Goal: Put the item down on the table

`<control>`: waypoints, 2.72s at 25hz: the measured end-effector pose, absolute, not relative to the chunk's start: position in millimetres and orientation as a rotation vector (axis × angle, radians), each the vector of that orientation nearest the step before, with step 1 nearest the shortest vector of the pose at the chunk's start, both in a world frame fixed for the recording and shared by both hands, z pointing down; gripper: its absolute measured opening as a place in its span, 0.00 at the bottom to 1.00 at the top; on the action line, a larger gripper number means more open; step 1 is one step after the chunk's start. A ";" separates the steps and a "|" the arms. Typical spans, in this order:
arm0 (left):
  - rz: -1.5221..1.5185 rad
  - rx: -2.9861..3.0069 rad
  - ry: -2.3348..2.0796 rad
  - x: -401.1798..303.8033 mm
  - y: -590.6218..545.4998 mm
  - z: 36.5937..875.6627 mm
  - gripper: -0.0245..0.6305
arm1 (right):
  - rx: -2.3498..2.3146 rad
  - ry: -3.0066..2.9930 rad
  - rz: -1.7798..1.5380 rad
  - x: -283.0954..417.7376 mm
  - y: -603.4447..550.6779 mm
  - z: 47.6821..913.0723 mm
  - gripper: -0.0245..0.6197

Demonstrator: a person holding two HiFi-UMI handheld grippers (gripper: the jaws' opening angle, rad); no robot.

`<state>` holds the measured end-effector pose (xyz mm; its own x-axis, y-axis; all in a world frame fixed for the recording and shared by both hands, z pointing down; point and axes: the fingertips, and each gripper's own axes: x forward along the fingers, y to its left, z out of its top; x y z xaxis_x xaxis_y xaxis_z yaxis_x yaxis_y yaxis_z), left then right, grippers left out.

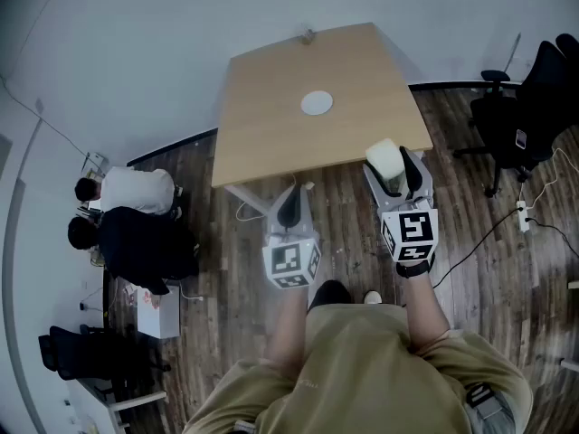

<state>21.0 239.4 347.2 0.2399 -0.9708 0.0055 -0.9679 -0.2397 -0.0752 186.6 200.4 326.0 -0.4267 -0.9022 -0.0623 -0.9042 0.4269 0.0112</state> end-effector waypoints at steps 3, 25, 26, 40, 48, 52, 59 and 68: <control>-0.087 -2.440 1.895 15.1 229.7 351.9 0.04 | -1.659 2.607 0.041 180.1 191.4 331.5 0.54; 0.017 -2.505 1.844 -66.9 45.7 343.9 0.04 | -1.760 2.560 0.005 95.9 23.7 327.9 0.54; 0.017 -2.514 1.845 -71.9 37.3 345.9 0.04 | -1.766 2.559 0.010 91.1 17.1 327.3 0.54; 0.041 -2.647 1.774 -134.0 -40.0 366.7 0.04 | -1.872 2.535 -0.007 26.2 -51.9 337.7 0.54; 0.060 -2.704 1.773 -137.7 -73.0 382.7 0.04 | -1.873 2.586 -0.028 9.7 -77.9 350.0 0.54; 0.026 -2.719 1.780 -138.1 -99.9 395.6 0.04 | -1.879 2.584 -0.080 11.7 -107.6 365.6 0.54; -0.028 -2.675 1.821 -138.9 -175.9 399.9 0.04 | -1.802 2.607 -0.115 6.6 -189.6 371.7 0.54; -0.087 -2.681 1.797 -120.0 -272.9 396.1 0.04 | -1.708 2.648 -0.159 4.8 -298.1 373.6 0.54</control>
<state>-120.0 -272.9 396.1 0.3804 -0.9202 0.0928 -0.9248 -0.3780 0.0424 4.8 -298.1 373.6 -0.4139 -0.9079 0.0663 -0.9093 0.4089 -0.0773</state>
